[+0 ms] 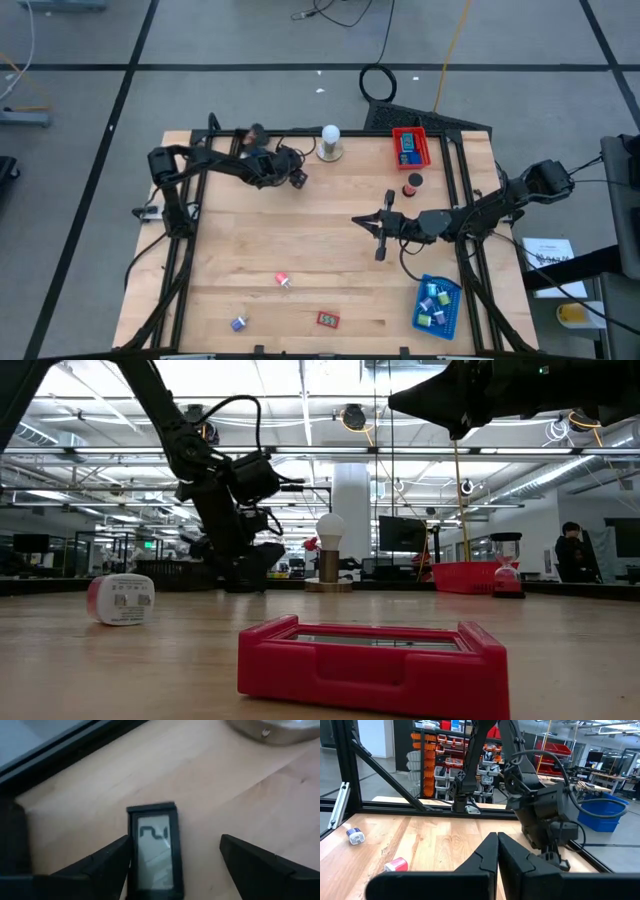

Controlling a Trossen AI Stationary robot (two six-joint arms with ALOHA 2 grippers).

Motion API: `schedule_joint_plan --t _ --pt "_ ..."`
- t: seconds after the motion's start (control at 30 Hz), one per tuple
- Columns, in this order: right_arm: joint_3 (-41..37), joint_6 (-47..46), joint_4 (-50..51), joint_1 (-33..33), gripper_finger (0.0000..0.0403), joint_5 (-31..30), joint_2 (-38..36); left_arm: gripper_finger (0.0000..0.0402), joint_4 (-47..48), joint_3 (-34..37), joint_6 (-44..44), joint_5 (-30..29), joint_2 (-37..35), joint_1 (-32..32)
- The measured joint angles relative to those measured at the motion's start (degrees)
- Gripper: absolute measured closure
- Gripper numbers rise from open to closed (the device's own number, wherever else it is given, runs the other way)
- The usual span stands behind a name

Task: Pick & Place Office items
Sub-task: Adjust the black digital clock

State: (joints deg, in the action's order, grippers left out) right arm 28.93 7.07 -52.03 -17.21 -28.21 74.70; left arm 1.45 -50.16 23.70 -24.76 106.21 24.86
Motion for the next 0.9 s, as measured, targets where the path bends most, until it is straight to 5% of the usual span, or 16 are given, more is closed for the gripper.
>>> schedule_joint_plan --t 0.63,0.9 --pt "0.0 0.0 0.0 0.0 0.0402 0.0 0.0 0.0235 7.2 -4.0 -6.9 1.9 0.7 -3.3" --pt "0.0 0.0 0.0 0.0 0.0402 0.0 0.0 0.0246 8.5 -4.0 -12.9 1.4 0.7 -8.0"
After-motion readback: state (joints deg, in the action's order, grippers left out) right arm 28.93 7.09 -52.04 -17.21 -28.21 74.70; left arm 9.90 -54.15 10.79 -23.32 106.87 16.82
